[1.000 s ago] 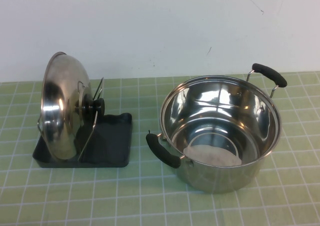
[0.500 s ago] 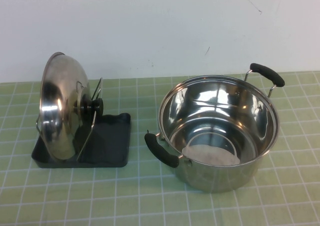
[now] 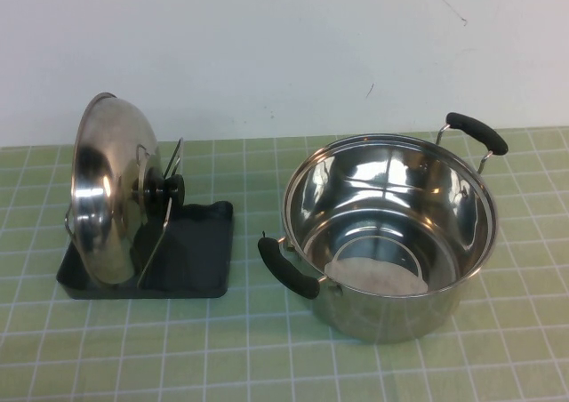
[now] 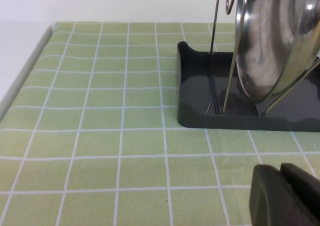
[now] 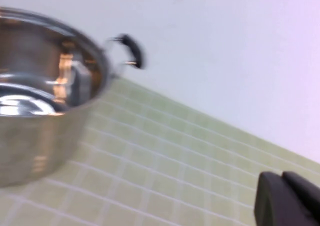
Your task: Put pot lid on rack
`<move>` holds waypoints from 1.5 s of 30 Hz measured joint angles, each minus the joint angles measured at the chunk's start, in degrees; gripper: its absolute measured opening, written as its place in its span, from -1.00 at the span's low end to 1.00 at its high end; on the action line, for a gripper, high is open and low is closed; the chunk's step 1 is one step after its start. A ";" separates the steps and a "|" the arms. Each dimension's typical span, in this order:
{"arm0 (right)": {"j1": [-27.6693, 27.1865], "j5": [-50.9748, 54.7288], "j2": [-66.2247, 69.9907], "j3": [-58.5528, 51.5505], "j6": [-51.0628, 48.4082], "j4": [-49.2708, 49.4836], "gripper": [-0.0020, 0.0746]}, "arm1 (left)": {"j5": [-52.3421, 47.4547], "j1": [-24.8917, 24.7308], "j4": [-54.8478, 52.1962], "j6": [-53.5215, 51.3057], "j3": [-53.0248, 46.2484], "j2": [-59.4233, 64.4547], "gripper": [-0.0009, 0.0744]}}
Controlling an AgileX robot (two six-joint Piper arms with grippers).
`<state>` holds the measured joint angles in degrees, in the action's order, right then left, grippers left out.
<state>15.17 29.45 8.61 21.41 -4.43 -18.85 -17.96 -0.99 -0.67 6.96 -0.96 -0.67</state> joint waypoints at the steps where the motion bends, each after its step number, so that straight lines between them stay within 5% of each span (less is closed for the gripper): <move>1: -2.28 -0.31 -0.99 -0.70 -0.63 0.00 -0.95 | 0.00 0.00 0.00 0.23 0.00 0.00 -0.98; 9: -15.26 -6.44 -8.80 -13.43 -14.72 11.99 -0.95 | -0.09 0.00 0.00 0.84 0.00 0.00 -0.98; 21: -15.83 -8.34 -9.35 -22.41 -18.97 17.46 -0.95 | -0.09 0.00 0.00 0.84 0.00 -0.10 -0.98; 45: -15.83 -8.62 -9.35 -22.49 -2.83 18.02 -0.95 | -0.09 0.00 0.00 0.72 0.00 -0.10 -0.98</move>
<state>-0.66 20.84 -0.74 -1.09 -7.26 -0.83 -18.05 -0.99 -0.67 7.68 -0.96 -0.76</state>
